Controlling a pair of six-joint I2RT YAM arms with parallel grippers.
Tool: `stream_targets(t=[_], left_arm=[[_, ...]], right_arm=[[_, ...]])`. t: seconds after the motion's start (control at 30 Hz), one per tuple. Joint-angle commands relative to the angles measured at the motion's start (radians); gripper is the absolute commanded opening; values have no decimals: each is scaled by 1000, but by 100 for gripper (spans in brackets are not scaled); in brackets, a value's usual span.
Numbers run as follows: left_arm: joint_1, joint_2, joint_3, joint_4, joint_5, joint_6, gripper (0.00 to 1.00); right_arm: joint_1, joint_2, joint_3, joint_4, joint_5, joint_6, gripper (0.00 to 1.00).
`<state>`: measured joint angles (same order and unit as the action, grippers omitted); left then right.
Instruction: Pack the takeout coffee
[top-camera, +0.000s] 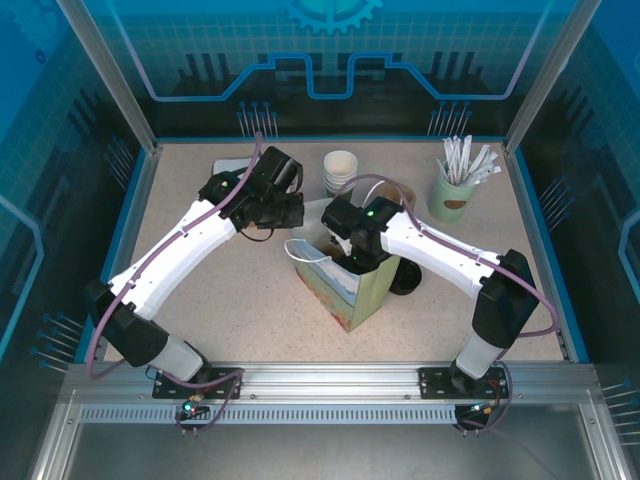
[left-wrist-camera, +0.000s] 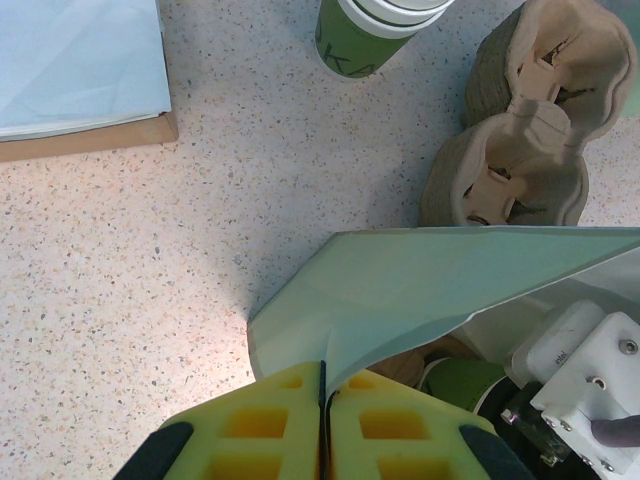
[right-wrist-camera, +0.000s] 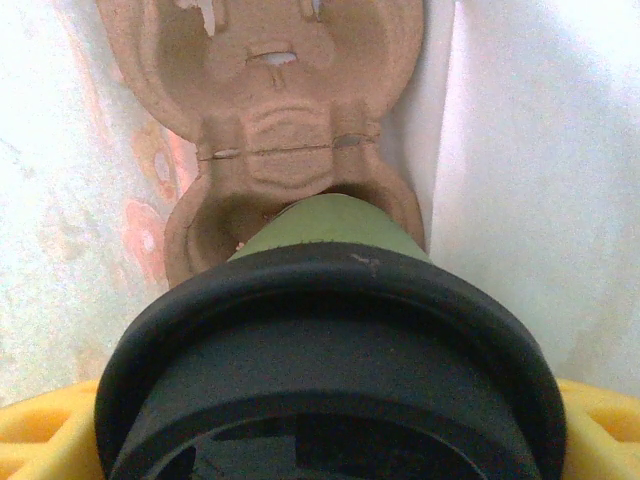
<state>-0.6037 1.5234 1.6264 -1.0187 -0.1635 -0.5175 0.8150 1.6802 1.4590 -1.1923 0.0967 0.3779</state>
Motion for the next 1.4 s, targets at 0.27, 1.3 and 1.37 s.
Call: stream_targets(t=[0.27,1.3,1.37], left_arm=[[13,11,6,-27,8,8,10],[12,17,-7,6,51,15,10],[12,18,-8,5,51,16,10]], right_arm=[[-18,36,-50,23,-21,7,75],[-18,-8,38,8,-18,-6,75],[-17,-6,31,17,-23,-5,75]])
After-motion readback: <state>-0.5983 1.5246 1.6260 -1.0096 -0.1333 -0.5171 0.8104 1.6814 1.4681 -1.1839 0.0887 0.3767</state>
